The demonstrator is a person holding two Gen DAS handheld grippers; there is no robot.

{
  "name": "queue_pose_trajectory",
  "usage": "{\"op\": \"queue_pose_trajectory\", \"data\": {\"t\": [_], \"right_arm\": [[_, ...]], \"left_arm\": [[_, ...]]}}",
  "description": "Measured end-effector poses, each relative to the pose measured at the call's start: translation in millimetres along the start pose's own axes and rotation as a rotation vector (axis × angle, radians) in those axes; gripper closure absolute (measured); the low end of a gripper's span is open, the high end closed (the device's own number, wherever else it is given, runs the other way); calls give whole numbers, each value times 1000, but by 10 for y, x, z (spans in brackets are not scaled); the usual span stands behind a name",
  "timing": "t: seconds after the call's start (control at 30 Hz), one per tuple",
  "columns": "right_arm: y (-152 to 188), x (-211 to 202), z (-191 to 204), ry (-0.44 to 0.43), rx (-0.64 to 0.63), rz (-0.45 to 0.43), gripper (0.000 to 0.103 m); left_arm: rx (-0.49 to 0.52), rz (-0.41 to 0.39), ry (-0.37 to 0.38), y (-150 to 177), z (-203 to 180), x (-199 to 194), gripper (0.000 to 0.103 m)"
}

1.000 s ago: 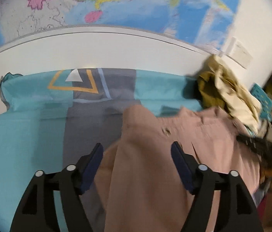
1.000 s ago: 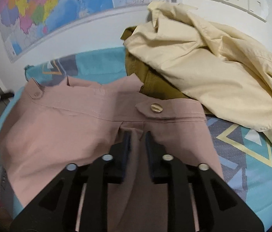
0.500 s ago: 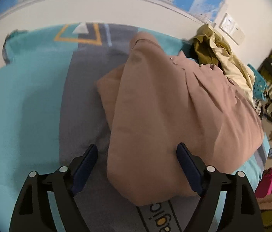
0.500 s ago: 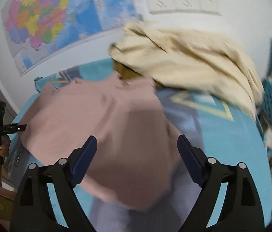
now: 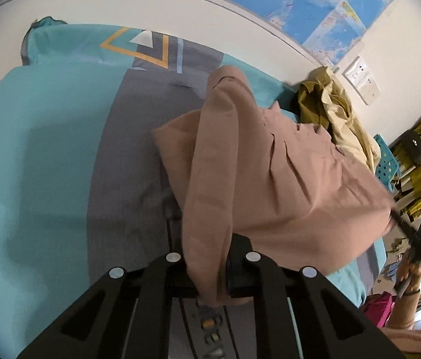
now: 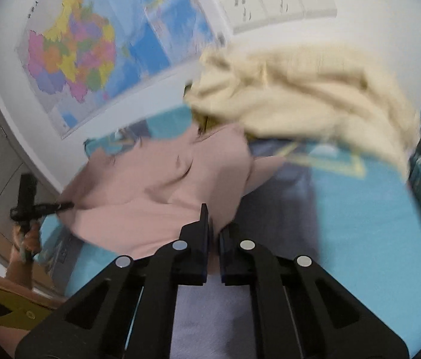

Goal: Fold large clothes
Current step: 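Release the jacket and hold both tools open above it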

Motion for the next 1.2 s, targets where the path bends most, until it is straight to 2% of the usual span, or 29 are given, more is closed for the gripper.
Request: {"op": "queue_pose_trajectory", "data": {"t": [0.07, 0.13, 0.2, 0.27, 0.3, 0.4, 0.47, 0.6, 0.8, 0.9, 1.03, 1.13, 1.2], "right_arm": [[68, 159, -115, 30, 16, 69, 98], [233, 360, -220, 68, 34, 145, 97], [304, 419, -275, 87, 55, 156, 85], [267, 334, -272, 84, 69, 118, 81], [218, 264, -262, 107, 62, 93, 71], [67, 56, -164, 149, 8, 16, 43], [-47, 1, 51, 109, -43, -28, 34], [-110, 316, 524, 5, -188, 28, 34], [18, 986, 732, -54, -253, 147, 37], [97, 1308, 615, -28, -228, 218, 39], [91, 1518, 482, -6, -192, 225, 41], [60, 1573, 471, 6, -189, 224, 46], [41, 1579, 490, 15, -206, 227, 55]], "left_arm": [[21, 7, -47, 88, -13, 60, 83], [32, 25, -100, 145, 7, 185, 67], [34, 4, -106, 142, 1, 191, 66], [72, -24, -141, 110, -45, 142, 51], [81, -33, -156, 97, -49, 129, 46], [125, -66, -209, 39, -109, 91, 45], [147, -76, -231, 16, -164, 100, 45], [188, -80, -285, -22, -268, 177, 45], [231, -94, -357, -49, -351, 242, 45], [235, -99, -361, -60, -370, 254, 45], [223, -106, -368, -89, -365, 272, 45], [221, -105, -370, -102, -375, 280, 45], [225, -108, -373, -114, -385, 281, 44]]}}
Point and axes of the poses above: each gripper's, at about its wrist camera, not at the fingertips, and x roughly the way its jaws point, z to its left, y to its underside, the point moved 7 cm from there along x, roughly the way its jaws point, and after that the axes turned 9 degrees about -y, right-handed, at the moved point
